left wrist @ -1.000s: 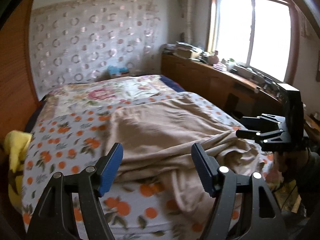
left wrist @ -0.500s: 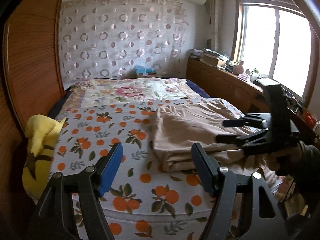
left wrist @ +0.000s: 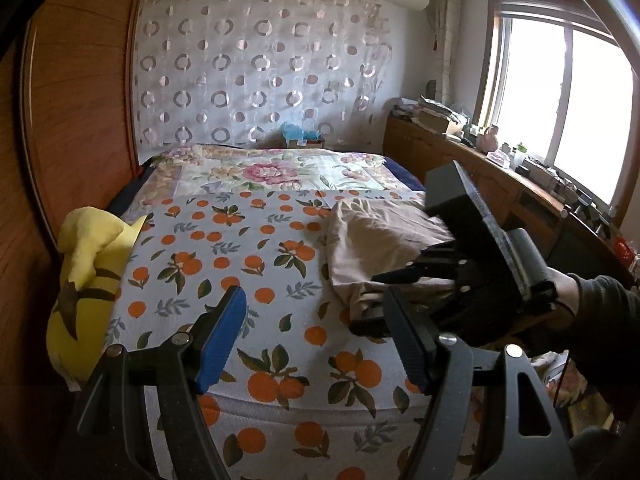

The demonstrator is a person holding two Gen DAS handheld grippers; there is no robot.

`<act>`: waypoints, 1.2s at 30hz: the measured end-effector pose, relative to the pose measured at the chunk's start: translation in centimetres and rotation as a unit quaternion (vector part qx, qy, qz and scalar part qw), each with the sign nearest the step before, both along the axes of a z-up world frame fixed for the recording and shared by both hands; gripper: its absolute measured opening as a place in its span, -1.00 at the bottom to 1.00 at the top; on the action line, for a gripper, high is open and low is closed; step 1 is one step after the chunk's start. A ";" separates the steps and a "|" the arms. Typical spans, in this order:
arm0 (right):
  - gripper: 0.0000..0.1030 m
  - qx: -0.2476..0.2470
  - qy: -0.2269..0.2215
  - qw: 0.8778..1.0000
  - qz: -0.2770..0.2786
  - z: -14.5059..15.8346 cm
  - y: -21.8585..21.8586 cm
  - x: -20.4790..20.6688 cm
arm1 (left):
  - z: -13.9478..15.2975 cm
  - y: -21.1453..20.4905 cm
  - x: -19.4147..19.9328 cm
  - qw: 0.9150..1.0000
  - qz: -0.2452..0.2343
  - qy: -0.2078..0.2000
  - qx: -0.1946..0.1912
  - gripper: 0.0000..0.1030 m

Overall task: Fold small clothes
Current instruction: 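Grasp the beige shirt edge with the right gripper, then lift the held edge with the right gripper and fold it over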

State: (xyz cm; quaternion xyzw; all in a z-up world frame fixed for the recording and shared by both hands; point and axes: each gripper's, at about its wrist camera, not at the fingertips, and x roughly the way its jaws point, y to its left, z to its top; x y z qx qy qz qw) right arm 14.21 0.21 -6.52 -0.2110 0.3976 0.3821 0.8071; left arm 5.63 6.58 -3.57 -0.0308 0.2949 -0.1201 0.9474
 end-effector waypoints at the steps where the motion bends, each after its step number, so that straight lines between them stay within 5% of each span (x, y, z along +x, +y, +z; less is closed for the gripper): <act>1: 0.16 -0.009 -0.008 1.000 -0.002 -0.3 0.6 0.2 | -0.1 0.0 -0.1 1.000 -0.001 0.001 0.000 0.39; 4: -0.65 -0.017 -0.034 0.999 -0.014 -0.4 0.6 0.9 | -0.3 -0.2 -0.2 1.000 -0.005 0.002 -0.002 0.39; 6: -0.83 0.000 -0.020 1.000 -0.020 0.1 -0.2 1.6 | -0.5 -0.4 -0.1 1.000 -0.008 0.004 -0.002 0.39; 13: -0.84 0.063 -0.097 0.989 -0.087 6.7 -6.7 3.9 | -0.8 -1.4 0.0 1.000 -0.021 0.009 -0.002 0.39; 19: -0.85 0.046 -0.130 0.972 -0.192 10.0 -14.4 8.4 | -1.1 -2.1 0.0 0.999 -0.032 0.013 -0.004 0.39; 23: -0.84 0.002 -0.131 0.949 -0.285 9.0 -18.7 12.0 | -1.4 -2.7 0.0 0.999 -0.040 0.018 -0.006 0.39; 25: -0.69 -0.018 -0.114 0.938 -0.326 7.5 -19.8 13.7 | -1.6 -3.2 0.1 0.999 -0.045 0.021 -0.004 0.39; 27: -0.27 -0.031 -0.095 0.926 -0.363 6.0 -20.6 14.6 | -1.7 -3.6 0.0 0.999 -0.049 0.023 -0.002 0.39; 28: -0.21 -0.032 -0.099 0.922 -0.373 5.6 -20.7 14.5 | -1.8 -3.8 0.0 0.998 -0.053 0.025 -0.003 0.39; 32: -0.08 -0.014 -0.092 0.924 -0.372 5.2 -20.5 13.6 | -2.2 -4.9 0.0 0.997 -0.065 0.032 0.000 0.39; 36: -0.08 0.007 -0.096 0.939 -0.331 5.3 -20.8 8.8 | -2.7 -6.3 0.0 0.996 -0.082 0.041 0.001 0.39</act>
